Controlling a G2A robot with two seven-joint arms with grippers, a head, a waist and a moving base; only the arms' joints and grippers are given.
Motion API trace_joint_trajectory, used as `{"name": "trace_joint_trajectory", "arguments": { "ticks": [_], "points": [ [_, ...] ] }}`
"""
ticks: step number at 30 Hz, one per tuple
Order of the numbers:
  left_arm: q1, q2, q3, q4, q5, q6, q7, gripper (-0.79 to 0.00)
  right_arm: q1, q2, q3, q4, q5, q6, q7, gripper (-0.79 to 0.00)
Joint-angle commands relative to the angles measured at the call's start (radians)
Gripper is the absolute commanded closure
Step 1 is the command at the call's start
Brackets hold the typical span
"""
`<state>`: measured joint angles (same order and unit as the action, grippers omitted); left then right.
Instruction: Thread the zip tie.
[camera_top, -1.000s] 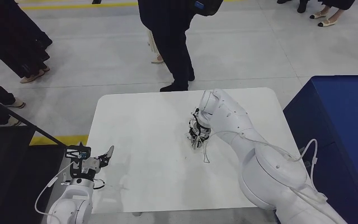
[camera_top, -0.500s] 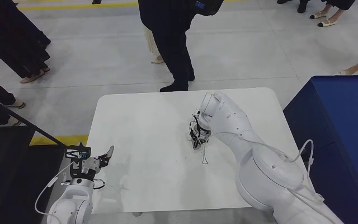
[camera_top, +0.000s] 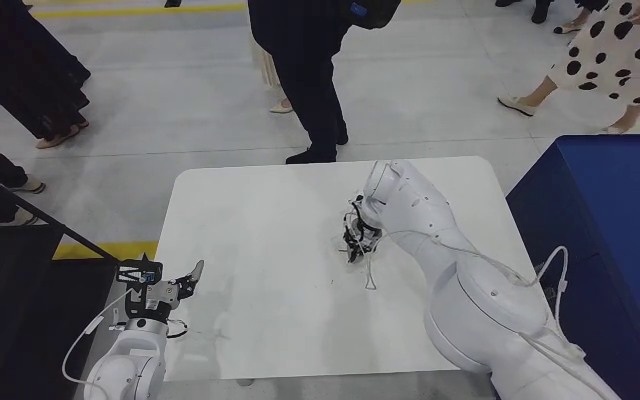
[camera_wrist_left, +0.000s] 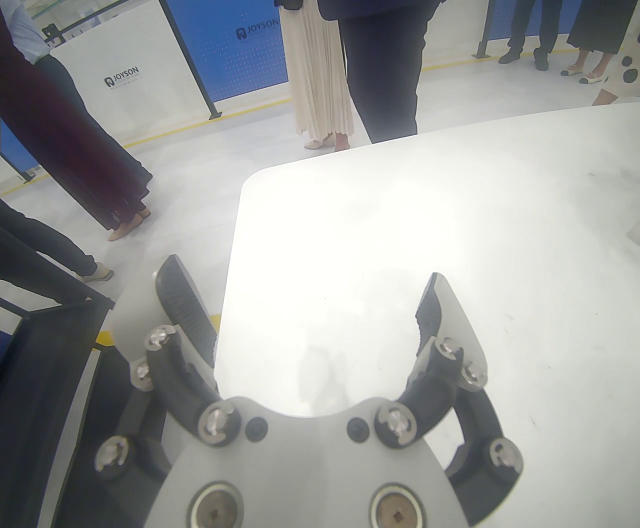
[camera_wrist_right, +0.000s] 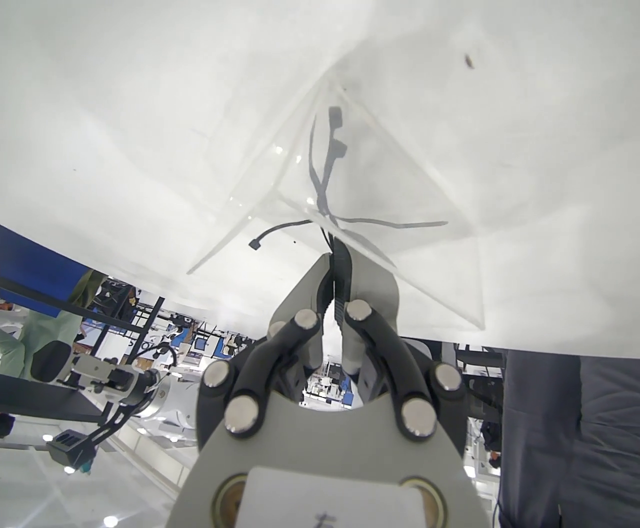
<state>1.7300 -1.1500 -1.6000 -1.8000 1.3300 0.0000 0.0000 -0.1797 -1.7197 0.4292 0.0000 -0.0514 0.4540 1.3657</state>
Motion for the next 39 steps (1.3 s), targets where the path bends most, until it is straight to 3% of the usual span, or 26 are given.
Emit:
{"name": "trace_joint_trajectory", "arguments": {
  "ticks": [1,9,19,22,32,39],
  "points": [
    [0.000,0.000,0.000,0.000,0.000,0.000,0.000,-0.785,0.009,0.016,0.007,0.000,0.008,-0.038,0.039,0.000],
    [0.000,0.000,0.000,0.000,0.000,0.000,0.000,-0.785,0.039,0.079,0.031,-0.001,0.029,-0.185,0.166,0.000],
    [0.000,0.000,0.000,0.000,0.000,0.000,0.000,-0.785,0.040,0.085,0.035,-0.003,0.033,-0.212,0.167,0.000],
    [0.000,0.000,0.000,0.000,0.000,0.000,0.000,-0.785,0.026,0.091,0.045,-0.025,0.044,-0.264,0.109,0.000],
    [0.000,0.000,0.000,0.000,0.000,0.000,0.000,-0.785,0.006,0.121,0.039,-0.120,-0.017,-0.597,0.091,0.000],
    [0.000,0.000,0.000,0.000,0.000,0.000,0.000,-0.785,0.002,0.151,0.067,-0.147,0.013,-0.708,0.170,0.000]
  ]
}}
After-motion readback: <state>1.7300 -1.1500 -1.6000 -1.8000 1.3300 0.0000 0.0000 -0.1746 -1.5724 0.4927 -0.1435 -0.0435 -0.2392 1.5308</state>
